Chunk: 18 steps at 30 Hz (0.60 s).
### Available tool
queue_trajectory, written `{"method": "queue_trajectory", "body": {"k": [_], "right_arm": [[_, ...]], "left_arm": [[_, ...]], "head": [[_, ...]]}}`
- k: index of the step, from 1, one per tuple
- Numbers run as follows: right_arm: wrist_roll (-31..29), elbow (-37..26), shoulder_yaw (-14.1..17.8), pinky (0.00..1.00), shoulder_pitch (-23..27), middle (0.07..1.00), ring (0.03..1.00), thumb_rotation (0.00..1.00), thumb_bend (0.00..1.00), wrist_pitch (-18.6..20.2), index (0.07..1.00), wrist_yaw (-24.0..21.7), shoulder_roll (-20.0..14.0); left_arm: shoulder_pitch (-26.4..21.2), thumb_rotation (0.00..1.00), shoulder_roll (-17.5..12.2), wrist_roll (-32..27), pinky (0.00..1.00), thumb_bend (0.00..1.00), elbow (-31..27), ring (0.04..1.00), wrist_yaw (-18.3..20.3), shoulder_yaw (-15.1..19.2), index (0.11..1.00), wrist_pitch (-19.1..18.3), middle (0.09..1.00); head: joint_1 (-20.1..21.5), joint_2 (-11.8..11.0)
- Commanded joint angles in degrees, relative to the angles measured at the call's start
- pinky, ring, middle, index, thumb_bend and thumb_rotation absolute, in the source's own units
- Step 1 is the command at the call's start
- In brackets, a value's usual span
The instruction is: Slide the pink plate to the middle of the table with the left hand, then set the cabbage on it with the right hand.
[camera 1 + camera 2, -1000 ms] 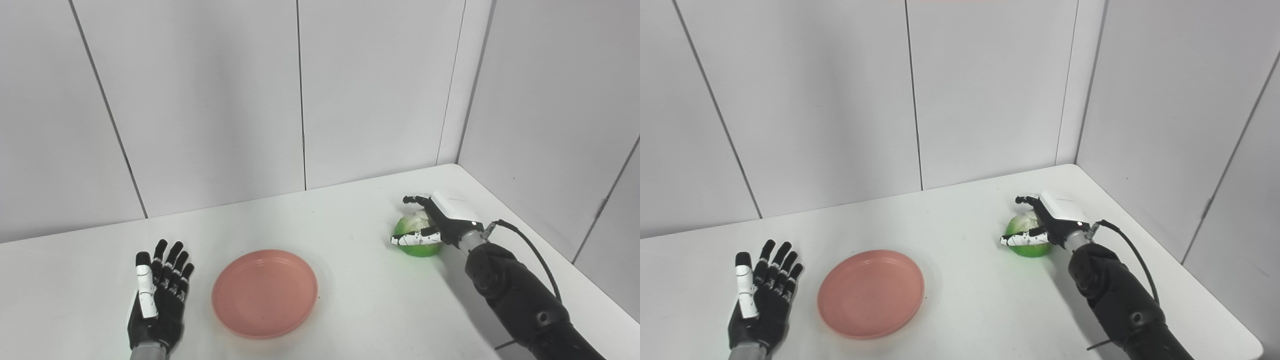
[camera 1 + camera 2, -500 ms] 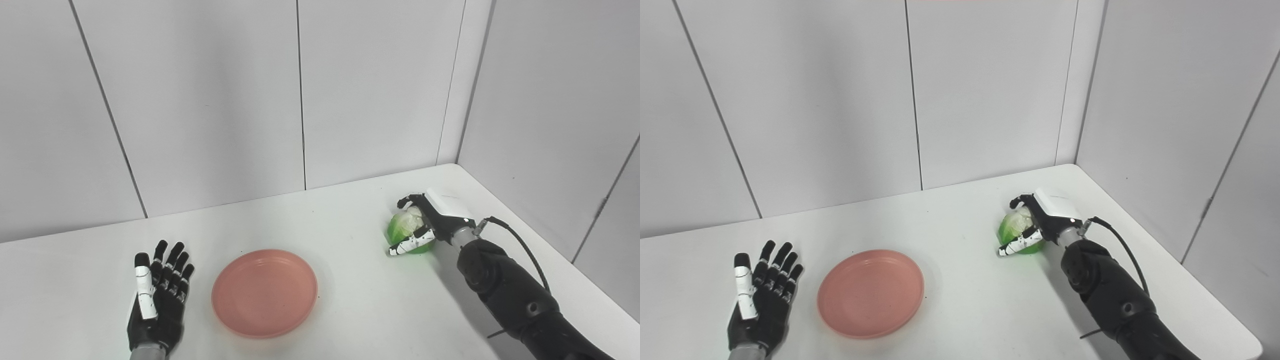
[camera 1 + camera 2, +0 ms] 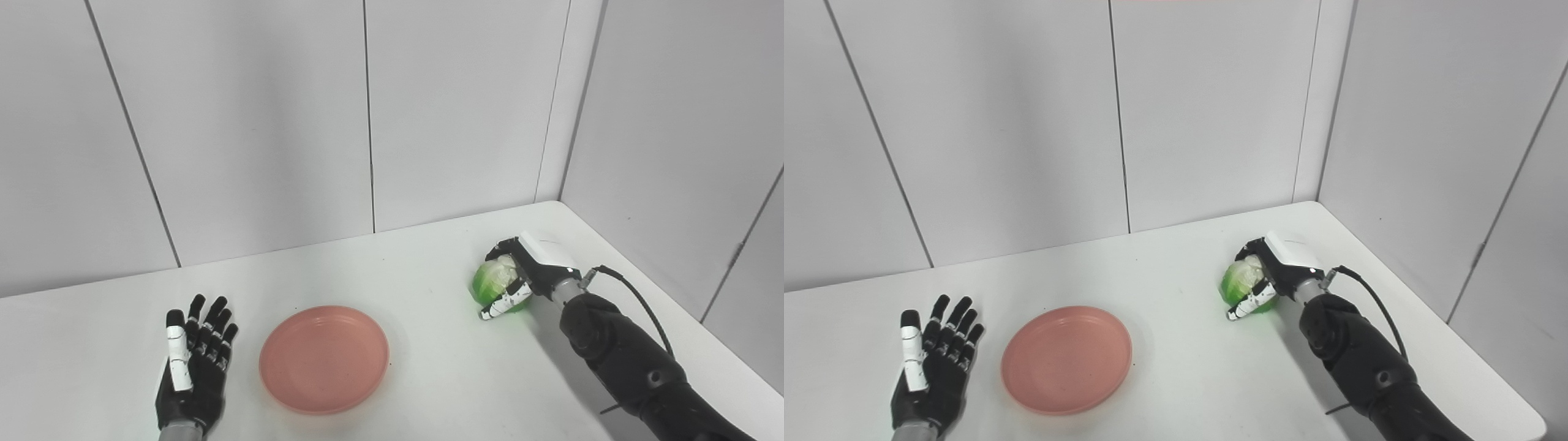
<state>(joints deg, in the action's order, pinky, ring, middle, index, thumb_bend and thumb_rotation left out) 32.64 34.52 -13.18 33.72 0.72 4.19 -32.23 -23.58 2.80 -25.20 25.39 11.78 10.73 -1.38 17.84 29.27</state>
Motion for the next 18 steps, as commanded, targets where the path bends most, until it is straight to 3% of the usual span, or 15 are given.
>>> {"method": "queue_trajectory", "body": {"k": [1, 3, 12, 18], "right_arm": [[0.08, 0.92, -1.13, 0.26, -1.48, 0.433, 0.339, 0.00, 0.53, 1.15, 0.504, -2.72, 0.38], [0.22, 0.36, -1.24, 0.31, -1.51, 0.462, 0.384, 0.00, 0.53, 1.27, 0.493, -2.81, 0.15], [-0.62, -1.20, -0.70, 0.35, -1.60, 0.482, 0.423, 0.00, 0.53, 0.67, 0.485, -3.03, -0.12], [-1.31, -6.86, 0.14, 0.38, -2.03, 0.488, 0.443, 0.00, 0.53, 1.47, 0.483, -5.05, -0.90]], "left_arm": [[1.92, 0.84, -0.27, 0.08, 1.00, 0.88, 2.13, 0.984, -0.75, -0.21, 0.999, -4.11, 0.932], [1.86, 0.84, -0.24, -0.03, 1.00, 0.88, 2.14, 0.984, -0.67, -0.21, 1.000, -4.16, 0.934], [1.62, 0.84, -0.09, 0.41, 1.00, 0.87, 2.21, 0.970, -1.24, -0.19, 0.992, -3.99, 0.925], [1.72, 0.84, -0.11, 0.88, 1.00, 0.87, 2.03, 0.970, -1.59, -0.41, 0.990, -4.05, 0.922]], "head": [[0.03, 0.01], [0.03, 0.01], [-0.08, 0.00], [-0.40, -0.11]]}}
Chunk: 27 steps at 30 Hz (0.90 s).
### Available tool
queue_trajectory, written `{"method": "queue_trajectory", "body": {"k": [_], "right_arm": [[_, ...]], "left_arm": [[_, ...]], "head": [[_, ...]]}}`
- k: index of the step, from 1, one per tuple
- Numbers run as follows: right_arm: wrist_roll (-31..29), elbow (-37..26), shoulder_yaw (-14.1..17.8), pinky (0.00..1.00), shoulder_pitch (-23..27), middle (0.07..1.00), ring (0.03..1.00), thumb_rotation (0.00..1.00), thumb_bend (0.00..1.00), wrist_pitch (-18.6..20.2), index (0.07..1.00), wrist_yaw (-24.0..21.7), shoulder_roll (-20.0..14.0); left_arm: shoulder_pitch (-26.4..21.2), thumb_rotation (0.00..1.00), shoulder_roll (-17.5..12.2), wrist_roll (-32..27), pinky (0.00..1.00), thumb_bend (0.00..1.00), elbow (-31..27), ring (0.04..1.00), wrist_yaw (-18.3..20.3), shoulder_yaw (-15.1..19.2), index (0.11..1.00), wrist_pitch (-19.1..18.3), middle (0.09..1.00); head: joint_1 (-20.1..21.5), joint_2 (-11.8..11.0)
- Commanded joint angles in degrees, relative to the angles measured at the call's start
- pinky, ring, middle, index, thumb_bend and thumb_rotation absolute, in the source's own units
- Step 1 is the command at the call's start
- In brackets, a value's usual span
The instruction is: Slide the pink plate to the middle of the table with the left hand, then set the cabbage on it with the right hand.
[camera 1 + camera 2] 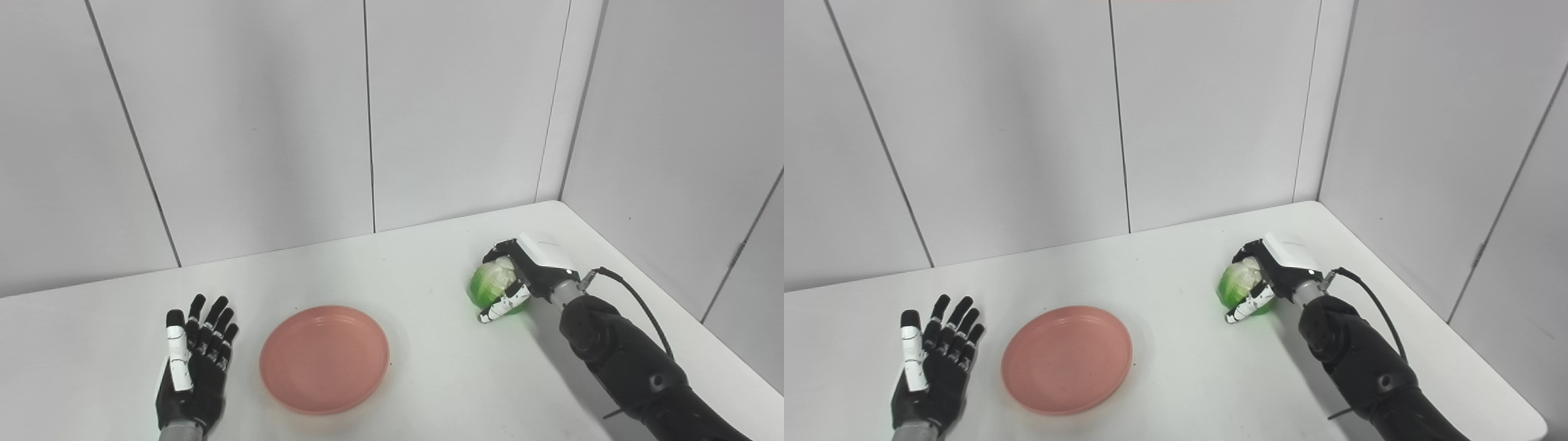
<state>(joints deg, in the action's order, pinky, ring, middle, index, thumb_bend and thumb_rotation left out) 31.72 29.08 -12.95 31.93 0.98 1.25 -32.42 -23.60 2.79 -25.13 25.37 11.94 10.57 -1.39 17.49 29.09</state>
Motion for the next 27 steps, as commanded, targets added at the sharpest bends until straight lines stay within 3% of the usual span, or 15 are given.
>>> {"method": "queue_trajectory", "body": {"k": [1, 6, 9, 15, 20, 23, 27], "right_arm": [[-0.38, -2.22, 0.11, 0.38, -0.30, 0.489, 0.446, 0.00, 0.53, 1.45, 0.482, -2.49, -0.80], [-0.28, -10.01, 1.75, 0.35, -0.27, 0.484, 0.421, 0.00, 0.53, 3.12, 0.485, -5.01, -1.44], [-0.40, -13.97, 2.72, 0.25, -0.03, 0.446, 0.315, 0.00, 0.53, 3.41, 0.511, -6.36, -1.60], [1.65, -20.46, 2.89, 0.27, 2.36, 0.447, 0.339, 0.00, 0.53, 2.85, 0.506, -7.46, -0.82], [1.56, -26.14, 2.37, 0.27, 3.61, 0.443, 0.338, 0.00, 0.53, 3.08, 0.509, -9.49, 1.57], [0.89, -28.76, 1.84, 0.28, 4.10, 0.442, 0.346, 0.00, 0.53, 1.92, 0.508, -9.96, 3.92], [0.57, -30.00, 0.75, 0.32, 5.07, 0.454, 0.373, 0.00, 0.53, 0.83, 0.503, -10.16, 7.33]], "left_arm": [[1.73, 0.84, -0.09, 0.80, 1.00, 0.86, 2.11, 0.970, -1.76, -0.26, 0.990, -3.99, 0.922], [1.69, 0.84, 0.43, 0.47, 0.96, 0.85, 2.09, 0.969, -1.91, -0.16, 0.983, -4.10, 0.928], [1.81, 0.84, 0.77, 0.63, 0.97, 0.85, 1.89, 0.973, -1.87, -0.40, 0.987, -4.01, 0.931], [2.02, 0.83, 1.81, 1.04, 0.95, 0.85, 2.00, 0.954, -2.65, -0.86, 0.979, -3.79, 0.921], [2.21, 0.82, 3.19, 1.84, 0.94, 0.85, 2.68, 0.944, -3.30, -1.39, 0.967, -2.60, 0.909], [2.16, 0.82, 4.20, 1.97, 0.92, 0.84, 2.97, 0.940, -3.78, -1.64, 0.973, -2.18, 0.908], [1.87, 0.83, 5.98, 2.24, 0.96, 0.82, 4.24, 0.940, -4.25, -1.67, 0.971, -0.89, 0.904]], "head": [[-0.05, 0.07], [-0.29, 0.02], [-0.91, 0.19], [-3.85, -0.03], [-6.80, -0.82], [-10.86, -1.54], [-14.32, -2.17]]}}
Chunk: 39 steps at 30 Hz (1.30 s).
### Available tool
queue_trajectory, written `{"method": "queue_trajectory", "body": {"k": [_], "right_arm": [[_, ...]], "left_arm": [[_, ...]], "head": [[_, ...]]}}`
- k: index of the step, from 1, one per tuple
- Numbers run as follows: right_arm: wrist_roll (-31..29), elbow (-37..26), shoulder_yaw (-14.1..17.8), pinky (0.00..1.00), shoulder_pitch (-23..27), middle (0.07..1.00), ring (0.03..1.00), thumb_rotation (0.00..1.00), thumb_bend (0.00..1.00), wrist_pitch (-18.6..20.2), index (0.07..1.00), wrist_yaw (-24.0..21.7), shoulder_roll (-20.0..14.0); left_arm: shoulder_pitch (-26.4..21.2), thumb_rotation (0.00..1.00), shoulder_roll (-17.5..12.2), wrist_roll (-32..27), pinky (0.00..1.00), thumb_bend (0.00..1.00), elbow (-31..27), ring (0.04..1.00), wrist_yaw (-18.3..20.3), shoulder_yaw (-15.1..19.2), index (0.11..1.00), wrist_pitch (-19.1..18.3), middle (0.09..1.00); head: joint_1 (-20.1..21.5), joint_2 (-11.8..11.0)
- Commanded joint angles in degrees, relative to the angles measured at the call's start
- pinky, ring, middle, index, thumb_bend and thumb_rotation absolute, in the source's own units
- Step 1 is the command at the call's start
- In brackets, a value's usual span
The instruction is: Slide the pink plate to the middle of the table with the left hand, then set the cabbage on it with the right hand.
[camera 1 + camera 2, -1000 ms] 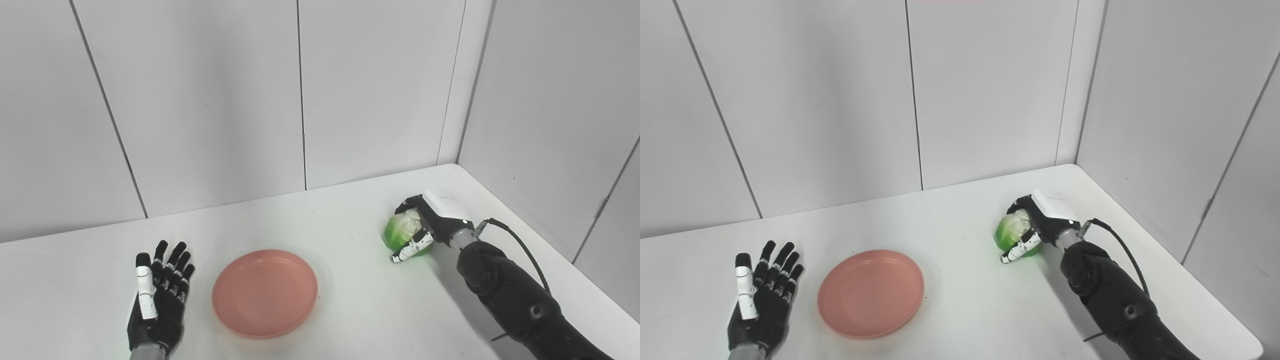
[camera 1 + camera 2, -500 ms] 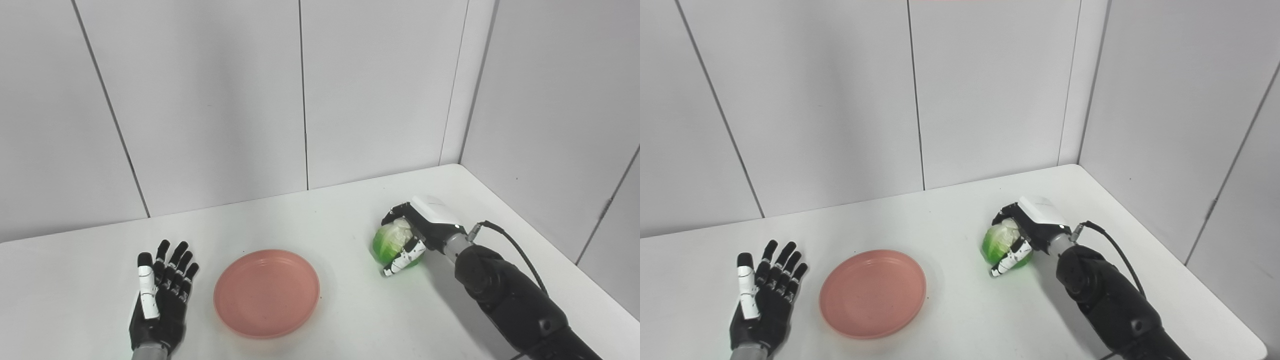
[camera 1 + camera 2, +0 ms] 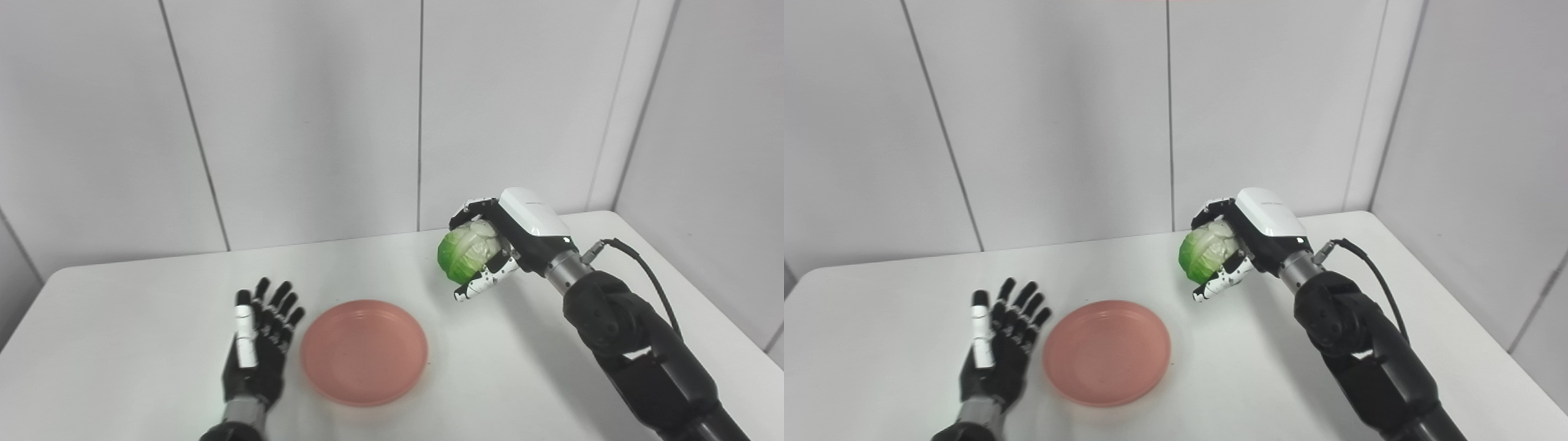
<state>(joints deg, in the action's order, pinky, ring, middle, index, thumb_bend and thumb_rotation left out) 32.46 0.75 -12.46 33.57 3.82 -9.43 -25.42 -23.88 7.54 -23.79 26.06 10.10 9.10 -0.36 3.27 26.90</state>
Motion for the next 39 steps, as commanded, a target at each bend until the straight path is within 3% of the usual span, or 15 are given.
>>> {"method": "queue_trajectory", "body": {"k": [1, 7, 14, 20, 31, 39], "right_arm": [[0.00, -1.37, -0.02, 0.32, 3.66, 0.453, 0.371, 0.00, 0.53, -2.35, 0.503, 0.61, 0.89], [0.99, 2.50, -2.28, 0.30, 6.09, 0.442, 0.367, 0.00, 0.53, -2.98, 0.509, 0.55, 4.12], [1.76, 8.21, -5.02, 0.31, 8.70, 0.459, 0.376, 0.00, 0.53, -4.39, 0.499, 1.47, 7.62], [1.85, 13.86, -5.88, 0.32, 9.85, 0.455, 0.377, 0.00, 0.53, -8.20, 0.499, 3.68, 10.42], [3.03, 18.76, -7.38, 0.33, 9.45, 0.459, 0.382, 0.00, 0.53, -9.15, 0.499, 4.78, 12.47], [3.41, 21.26, -8.42, 0.37, 6.92, 0.466, 0.410, 0.00, 0.53, -9.16, 0.496, 6.00, 13.12]], "left_arm": [[2.03, 0.83, 1.65, 1.17, 0.96, 0.82, 3.99, 0.940, -2.44, -0.29, 0.972, -1.36, 0.906], [1.66, 0.85, 2.98, 3.31, 0.95, 0.83, 6.35, 0.950, -3.10, -0.89, 0.969, 1.96, 0.904], [1.87, 0.84, 3.44, 2.63, 0.96, 0.84, 6.53, 0.958, -3.34, 0.03, 0.966, 2.36, 0.908], [2.33, 0.84, 2.96, 2.11, 0.95, 0.83, 6.11, 0.958, -2.81, 0.43, 0.968, 2.29, 0.889], [2.65, 0.83, 3.10, 2.12, 0.96, 0.85, 5.40, 0.949, -2.79, 0.38, 0.969, 1.53, 0.898], [2.93, 0.85, 2.85, 3.44, 0.89, 0.83, 4.80, 0.929, -3.85, -0.18, 0.963, 1.80, 0.889]], "head": [[-1.62, -0.22], [-5.47, -0.45], [-6.98, -0.10], [-7.06, 0.13], [-6.25, 1.05], [-5.79, 1.69]]}}
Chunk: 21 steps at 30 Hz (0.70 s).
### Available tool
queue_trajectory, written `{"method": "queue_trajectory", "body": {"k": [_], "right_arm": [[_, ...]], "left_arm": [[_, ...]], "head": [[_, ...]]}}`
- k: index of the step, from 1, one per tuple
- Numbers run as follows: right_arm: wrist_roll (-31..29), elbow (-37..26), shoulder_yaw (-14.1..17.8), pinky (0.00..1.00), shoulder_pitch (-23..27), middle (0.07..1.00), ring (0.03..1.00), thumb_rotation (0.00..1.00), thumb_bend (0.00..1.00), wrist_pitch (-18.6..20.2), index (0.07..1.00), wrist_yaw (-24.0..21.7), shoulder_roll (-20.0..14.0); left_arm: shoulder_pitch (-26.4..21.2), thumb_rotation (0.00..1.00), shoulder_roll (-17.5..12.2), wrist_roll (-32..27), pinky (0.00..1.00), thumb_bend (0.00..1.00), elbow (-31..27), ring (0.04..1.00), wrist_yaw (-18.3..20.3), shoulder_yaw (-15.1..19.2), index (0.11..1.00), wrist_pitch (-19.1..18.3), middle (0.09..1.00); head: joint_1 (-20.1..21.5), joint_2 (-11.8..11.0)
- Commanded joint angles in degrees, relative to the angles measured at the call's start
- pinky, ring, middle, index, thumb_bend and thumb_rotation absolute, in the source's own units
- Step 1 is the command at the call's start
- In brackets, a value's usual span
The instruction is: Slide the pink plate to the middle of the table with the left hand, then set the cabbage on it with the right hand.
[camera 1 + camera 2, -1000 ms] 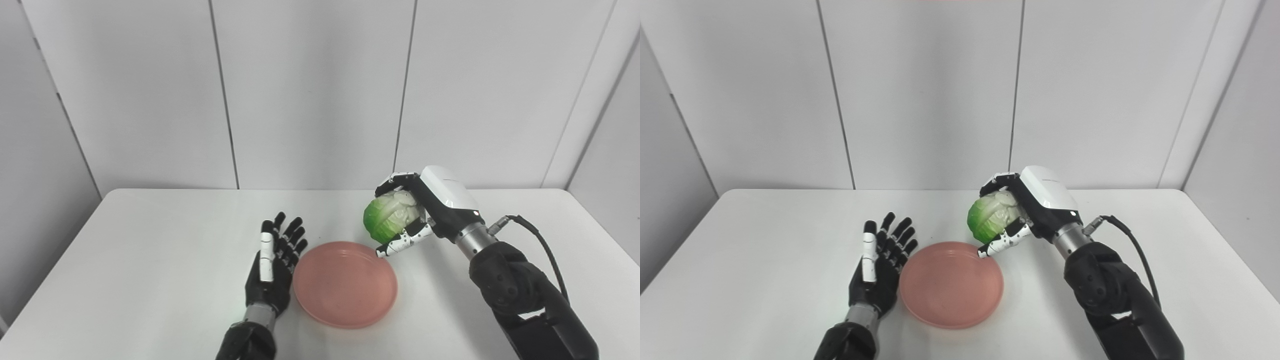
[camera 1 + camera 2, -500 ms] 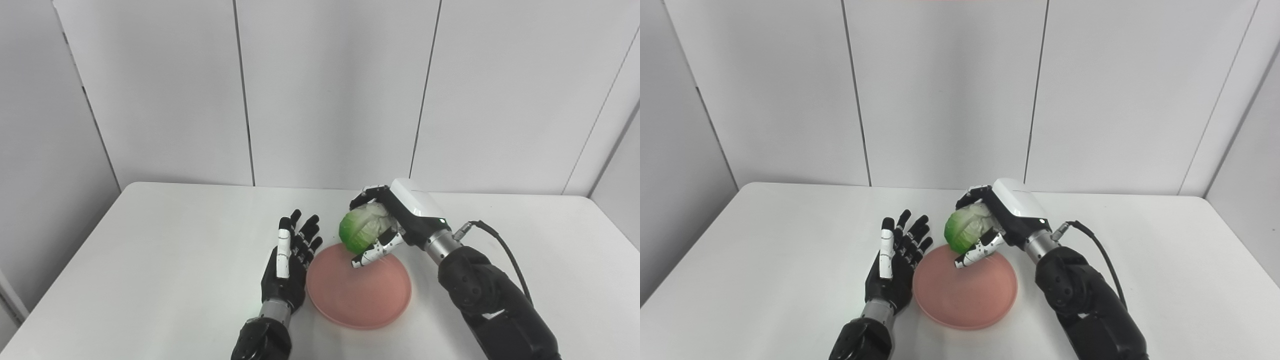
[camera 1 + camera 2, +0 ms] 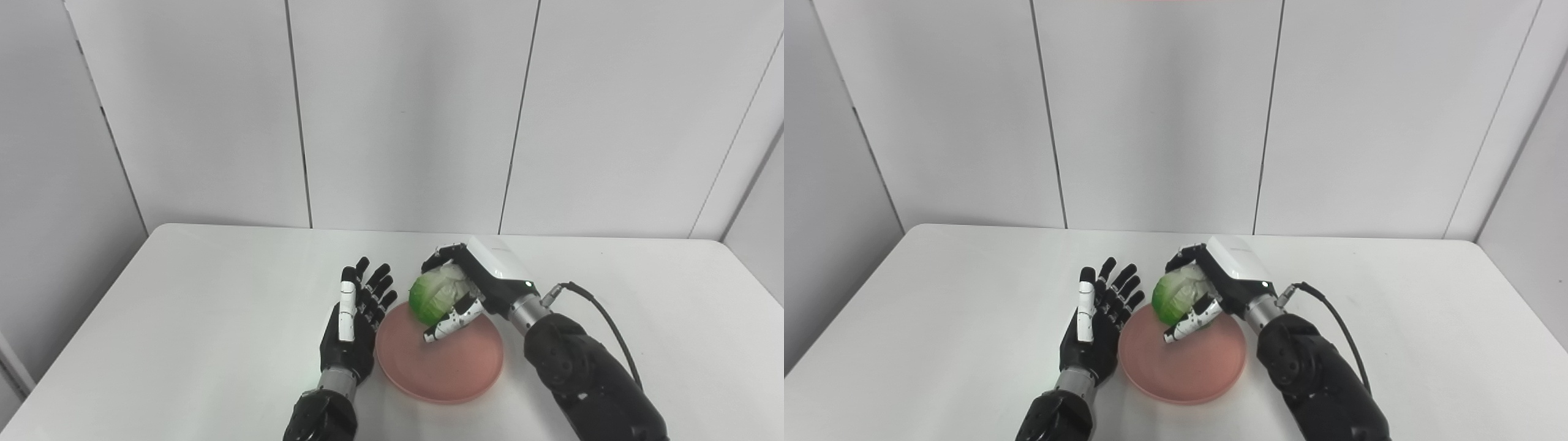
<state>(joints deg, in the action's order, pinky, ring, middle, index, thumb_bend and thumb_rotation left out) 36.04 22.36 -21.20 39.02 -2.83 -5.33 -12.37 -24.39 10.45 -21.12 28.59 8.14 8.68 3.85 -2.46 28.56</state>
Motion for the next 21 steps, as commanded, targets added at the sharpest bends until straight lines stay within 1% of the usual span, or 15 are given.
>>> {"method": "queue_trajectory", "body": {"k": [1, 4, 6, 10, 18, 19, 20, 21], "right_arm": [[-0.45, -0.14, 0.31, 0.38, 1.12, 0.468, 0.418, 0.00, 0.53, -2.71, 0.495, 1.75, 0.09], [-0.65, 0.69, -0.05, 0.38, 0.28, 0.468, 0.423, 0.00, 0.53, -3.29, 0.497, 1.57, 0.01], [-0.45, 1.07, -0.35, 0.37, -0.03, 0.462, 0.414, 0.00, 0.53, -3.75, 0.500, 1.72, -0.08], [-0.37, 0.64, -0.62, 0.33, -1.06, 0.453, 0.392, 0.00, 0.53, -3.57, 0.504, 1.48, -0.28], [-0.36, -0.49, -0.28, 0.33, -2.08, 0.454, 0.401, 0.01, 0.53, -4.30, 0.515, 1.60, -1.46], [-0.38, -0.65, -0.19, 0.34, -2.21, 0.491, 0.412, 0.27, 0.76, -4.37, 0.562, 1.62, -1.59], [-0.59, -0.88, -0.11, 0.34, -2.38, 0.504, 0.415, 0.36, 0.84, -4.68, 0.578, 1.51, -1.86], [-0.89, -1.21, -0.05, 0.39, -2.55, 0.554, 0.466, 0.46, 0.93, -5.04, 0.625, 1.25, -2.17]], "left_arm": [[3.48, 0.85, -0.11, 0.80, 0.88, 0.83, 2.14, 0.930, -1.94, 0.21, 0.962, -2.49, 0.886], [3.51, 0.85, -0.13, 0.43, 0.89, 0.83, 2.18, 0.934, -1.89, 0.32, 0.961, -2.60, 0.882], [3.48, 0.84, -0.07, 0.20, 0.90, 0.83, 2.21, 0.931, -1.94, 0.44, 0.960, -2.71, 0.876], [3.44, 0.84, 0.03, 0.50, 0.90, 0.83, 2.00, 0.924, -2.43, 0.43, 0.945, -2.91, 0.871], [3.55, 0.85, 0.08, 0.64, 0.88, 0.83, 1.87, 0.922, -2.49, 0.09, 0.951, -3.08, 0.886], [3.55, 0.85, 0.09, 0.56, 0.88, 0.84, 1.89, 0.923, -2.52, 0.13, 0.949, -3.15, 0.883], [3.53, 0.85, 0.14, 0.35, 0.88, 0.84, 1.96, 0.923, -2.49, 0.23, 0.948, -3.22, 0.882], [3.54, 0.84, 0.19, 0.25, 0.89, 0.84, 1.99, 0.927, -2.48, 0.28, 0.949, -3.24, 0.883]], "head": [[0.13, 0.25], [0.13, 0.25], [0.13, 0.25], [0.17, 0.49], [0.26, 0.76], [0.26, 0.76], [0.28, 0.77], [0.27, 0.81]]}}
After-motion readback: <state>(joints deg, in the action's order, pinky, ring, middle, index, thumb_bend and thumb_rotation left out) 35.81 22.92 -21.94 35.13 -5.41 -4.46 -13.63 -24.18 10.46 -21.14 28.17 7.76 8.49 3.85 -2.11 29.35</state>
